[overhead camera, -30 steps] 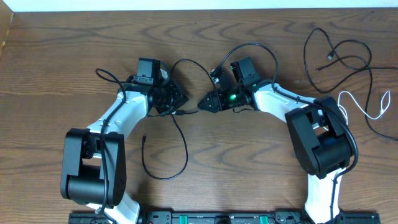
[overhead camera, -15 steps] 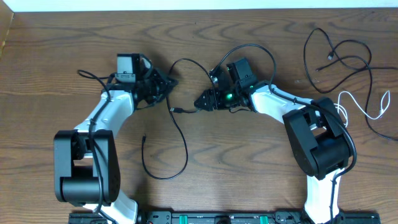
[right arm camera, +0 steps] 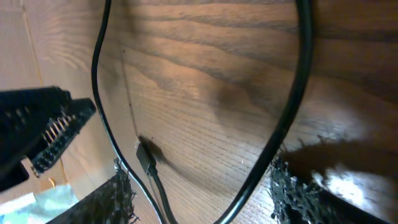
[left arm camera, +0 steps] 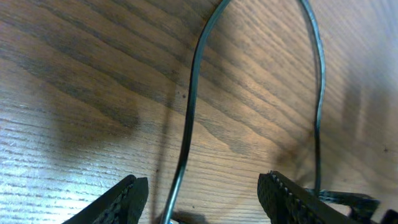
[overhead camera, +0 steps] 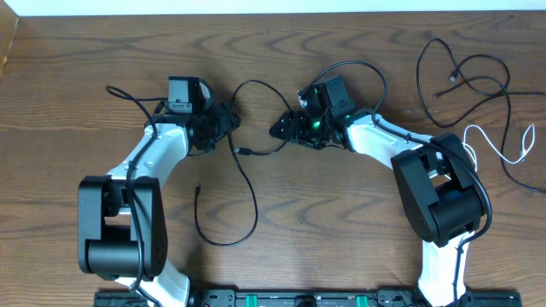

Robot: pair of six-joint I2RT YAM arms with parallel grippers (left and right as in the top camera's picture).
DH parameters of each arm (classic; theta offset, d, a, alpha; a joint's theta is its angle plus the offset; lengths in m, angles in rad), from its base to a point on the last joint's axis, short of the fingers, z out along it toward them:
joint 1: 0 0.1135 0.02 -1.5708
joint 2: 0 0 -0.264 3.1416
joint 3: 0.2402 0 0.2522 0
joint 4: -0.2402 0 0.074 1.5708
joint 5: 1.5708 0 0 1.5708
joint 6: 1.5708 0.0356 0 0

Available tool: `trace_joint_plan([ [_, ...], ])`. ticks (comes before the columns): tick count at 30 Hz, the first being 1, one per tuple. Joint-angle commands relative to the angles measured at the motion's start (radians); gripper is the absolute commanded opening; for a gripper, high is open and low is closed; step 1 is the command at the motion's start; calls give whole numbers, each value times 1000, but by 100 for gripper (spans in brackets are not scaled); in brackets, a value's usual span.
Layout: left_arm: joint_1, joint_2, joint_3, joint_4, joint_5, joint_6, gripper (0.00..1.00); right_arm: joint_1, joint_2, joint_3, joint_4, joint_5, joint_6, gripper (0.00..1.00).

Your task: Untangle cables

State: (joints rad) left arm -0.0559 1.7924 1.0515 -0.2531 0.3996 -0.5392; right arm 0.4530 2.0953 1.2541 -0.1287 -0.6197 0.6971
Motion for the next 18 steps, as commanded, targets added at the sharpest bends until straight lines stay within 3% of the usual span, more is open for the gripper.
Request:
trace_joint_plan([
  [1,-16,47,-3,0,-51,50,64,-6,20,-13,-21,139,42,71],
  [5,-35,97,-3,13,-48,49,59,-6,22,-13,-19,141,38,72],
  [9,-65,125,-3,31,-8,49,31,-6,60,-13,-16,137,25,72],
  [11,-77,124,-2,39,21,49,23,-6,91,-13,19,114,44,69],
  [15,-81,123,-2,41,68,49,19,-19,164,-13,124,3,110,61],
  [17,-79,123,-2,41,92,50,19,-27,198,-13,188,-54,110,51],
  [18,-79,122,-2,42,116,50,15,-34,216,-13,222,-82,109,36],
])
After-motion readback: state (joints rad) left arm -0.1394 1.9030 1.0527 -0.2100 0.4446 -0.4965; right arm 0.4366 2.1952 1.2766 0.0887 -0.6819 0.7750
